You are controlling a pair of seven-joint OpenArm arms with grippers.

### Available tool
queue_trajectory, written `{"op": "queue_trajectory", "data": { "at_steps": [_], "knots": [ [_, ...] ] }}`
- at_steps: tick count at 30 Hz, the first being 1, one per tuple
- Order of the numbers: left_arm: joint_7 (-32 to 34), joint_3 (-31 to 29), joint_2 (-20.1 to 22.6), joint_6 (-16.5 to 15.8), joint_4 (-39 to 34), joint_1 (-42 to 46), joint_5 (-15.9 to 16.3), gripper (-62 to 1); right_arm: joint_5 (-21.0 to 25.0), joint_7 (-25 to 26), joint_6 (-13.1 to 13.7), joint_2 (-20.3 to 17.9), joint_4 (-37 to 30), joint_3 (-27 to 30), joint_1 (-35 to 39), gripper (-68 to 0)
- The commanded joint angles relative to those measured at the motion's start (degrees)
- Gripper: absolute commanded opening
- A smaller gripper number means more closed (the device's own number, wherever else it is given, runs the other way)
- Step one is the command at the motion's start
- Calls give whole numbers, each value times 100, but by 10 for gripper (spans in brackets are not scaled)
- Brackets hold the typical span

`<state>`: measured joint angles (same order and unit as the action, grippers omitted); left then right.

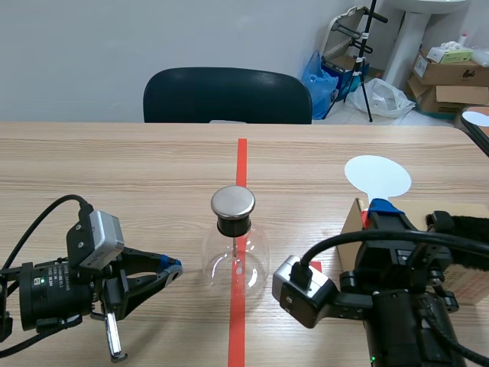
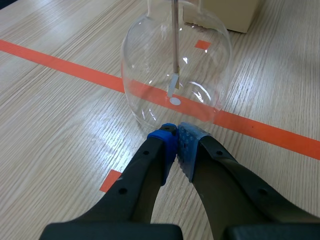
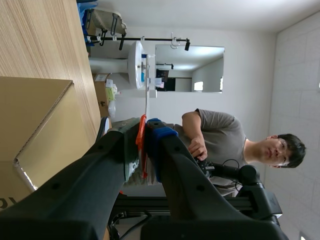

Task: Do the electroscope experiment

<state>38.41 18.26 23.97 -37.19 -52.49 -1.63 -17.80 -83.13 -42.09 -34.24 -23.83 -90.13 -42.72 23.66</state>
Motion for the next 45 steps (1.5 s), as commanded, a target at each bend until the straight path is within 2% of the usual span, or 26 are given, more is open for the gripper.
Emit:
{"op": "queue_trajectory", "data": {
  "at_steps": [1, 33, 39, 45],
  "knots": [
    [116, 4, -9, -4, -103, -44, 85, -577, -42, 0, -61, -44, -76, 35, -79, -665],
    [116, 4, 4, -4, -103, -31, 85, -577, -42, 9, -61, -44, -76, 35, -79, -665],
    [114, 4, 4, -4, -103, -31, 85, -577, -42, 511, -61, -44, -76, 35, -79, -665],
    [114, 4, 4, -4, -103, -31, 85, -577, -42, 1416, -61, -44, -76, 35, -79, -665]
  ]
}}
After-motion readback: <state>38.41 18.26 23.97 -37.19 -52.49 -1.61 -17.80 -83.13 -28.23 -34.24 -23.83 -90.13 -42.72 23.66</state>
